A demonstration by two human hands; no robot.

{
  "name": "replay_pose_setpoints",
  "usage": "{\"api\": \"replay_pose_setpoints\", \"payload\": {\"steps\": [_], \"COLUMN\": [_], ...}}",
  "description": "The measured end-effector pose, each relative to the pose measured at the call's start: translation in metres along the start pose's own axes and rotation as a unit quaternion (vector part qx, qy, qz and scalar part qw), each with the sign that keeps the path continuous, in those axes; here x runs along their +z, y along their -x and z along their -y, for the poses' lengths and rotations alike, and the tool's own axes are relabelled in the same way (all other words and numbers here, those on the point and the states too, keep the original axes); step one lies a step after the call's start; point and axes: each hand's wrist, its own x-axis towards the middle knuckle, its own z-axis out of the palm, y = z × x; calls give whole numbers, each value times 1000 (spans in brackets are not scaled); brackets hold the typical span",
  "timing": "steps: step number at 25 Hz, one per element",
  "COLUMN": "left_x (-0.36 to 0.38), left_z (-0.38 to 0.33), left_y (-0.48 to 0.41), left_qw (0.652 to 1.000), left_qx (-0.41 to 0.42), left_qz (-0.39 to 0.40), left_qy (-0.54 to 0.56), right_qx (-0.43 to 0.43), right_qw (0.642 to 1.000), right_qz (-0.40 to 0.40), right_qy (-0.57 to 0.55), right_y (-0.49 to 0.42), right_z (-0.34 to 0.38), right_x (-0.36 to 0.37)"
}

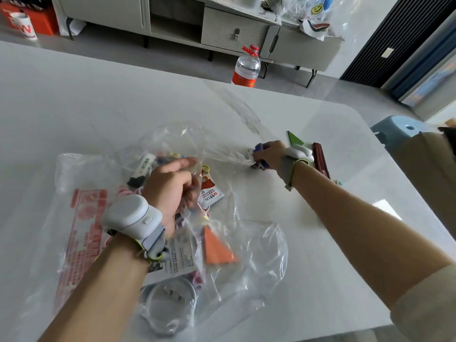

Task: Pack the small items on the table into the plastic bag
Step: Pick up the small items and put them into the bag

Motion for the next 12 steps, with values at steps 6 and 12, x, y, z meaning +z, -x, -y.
{"api": "replay_pose_setpoints", "payload": {"steps": [6,12], "left_x": [4,11], "left_z": [1,6], "left_y": [12,14], "left_qw": [1000,1000], "left_qx": [5,2], "left_qz": [15,11], "left_qy": [1,-13], "right_qx": [-9,3], "right_qw": [997,990], "right_qz": [-60,-113], "right_qy": [-55,80], "right_y": [78,87], "right_z": [-54,-49], "right_x": [8,10]}}
